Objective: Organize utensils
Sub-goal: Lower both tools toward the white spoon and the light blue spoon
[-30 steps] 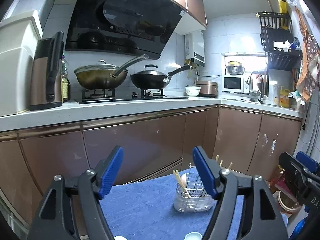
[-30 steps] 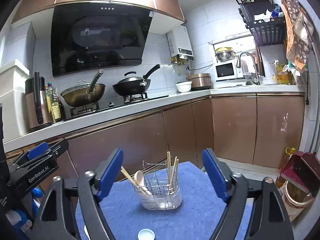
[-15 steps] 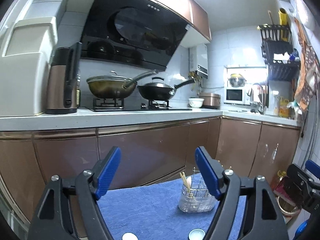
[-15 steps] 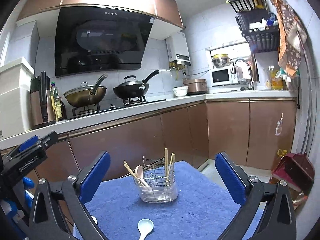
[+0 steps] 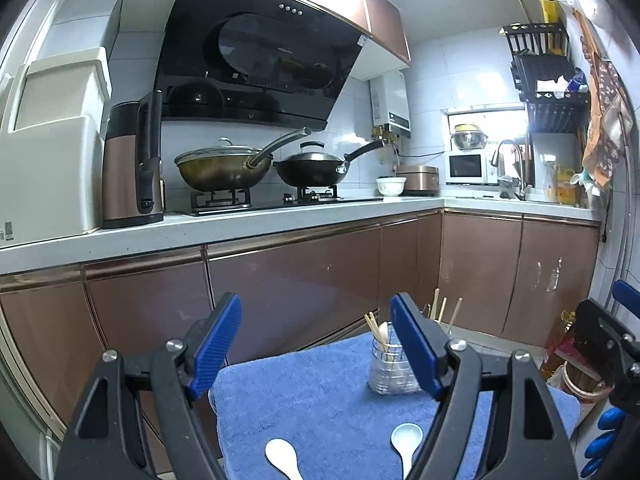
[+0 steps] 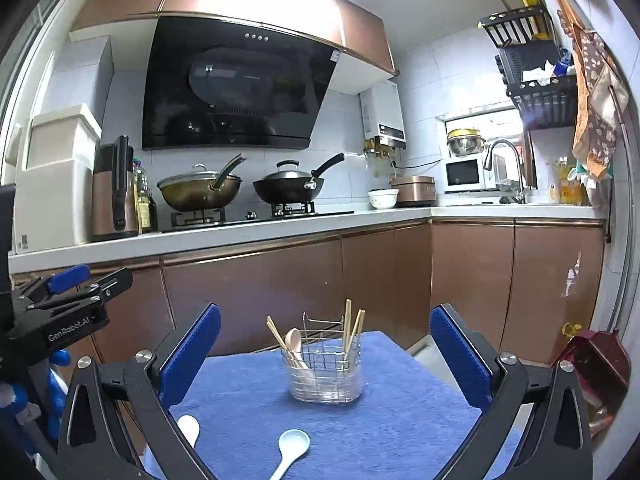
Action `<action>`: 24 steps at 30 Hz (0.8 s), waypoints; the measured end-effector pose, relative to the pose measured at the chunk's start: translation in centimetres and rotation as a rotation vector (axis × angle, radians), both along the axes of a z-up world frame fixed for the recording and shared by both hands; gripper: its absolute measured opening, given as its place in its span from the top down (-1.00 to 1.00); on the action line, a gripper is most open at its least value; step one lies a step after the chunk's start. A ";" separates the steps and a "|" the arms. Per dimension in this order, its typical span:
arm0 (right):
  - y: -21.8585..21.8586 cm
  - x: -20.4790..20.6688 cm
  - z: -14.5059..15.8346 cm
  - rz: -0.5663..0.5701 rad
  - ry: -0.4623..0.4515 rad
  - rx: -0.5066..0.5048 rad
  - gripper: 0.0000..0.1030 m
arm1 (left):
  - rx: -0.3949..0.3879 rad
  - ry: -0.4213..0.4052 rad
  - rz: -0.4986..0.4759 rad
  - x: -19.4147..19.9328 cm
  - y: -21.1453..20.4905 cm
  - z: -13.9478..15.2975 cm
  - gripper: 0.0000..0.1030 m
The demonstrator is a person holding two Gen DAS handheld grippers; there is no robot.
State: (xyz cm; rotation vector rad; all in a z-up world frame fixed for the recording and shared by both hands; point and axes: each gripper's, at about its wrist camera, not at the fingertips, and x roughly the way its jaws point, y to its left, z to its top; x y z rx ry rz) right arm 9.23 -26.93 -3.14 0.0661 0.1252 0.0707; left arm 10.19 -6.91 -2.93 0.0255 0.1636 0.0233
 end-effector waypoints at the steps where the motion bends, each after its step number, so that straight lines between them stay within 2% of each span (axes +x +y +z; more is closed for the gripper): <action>1: -0.1 0.0 -0.1 0.003 0.000 -0.001 -0.99 | -0.003 0.001 0.002 -0.1 -0.1 -0.1 -0.49; 6: -0.8 0.0 -0.8 0.000 0.000 -0.021 -0.99 | -0.024 -0.011 0.040 -0.4 -0.2 -0.7 -0.56; 14: -3.1 1.1 -2.1 0.010 0.046 -0.053 -1.00 | -0.030 0.064 0.097 1.1 -0.4 -2.6 -0.59; 18: -4.6 2.6 -3.5 0.039 0.100 -0.015 -1.00 | -0.028 0.130 0.138 2.6 0.2 -4.0 -0.59; 24: -5.9 5.2 -6.3 0.070 0.214 0.044 -1.00 | -0.106 0.330 0.130 5.7 3.2 -7.5 -0.59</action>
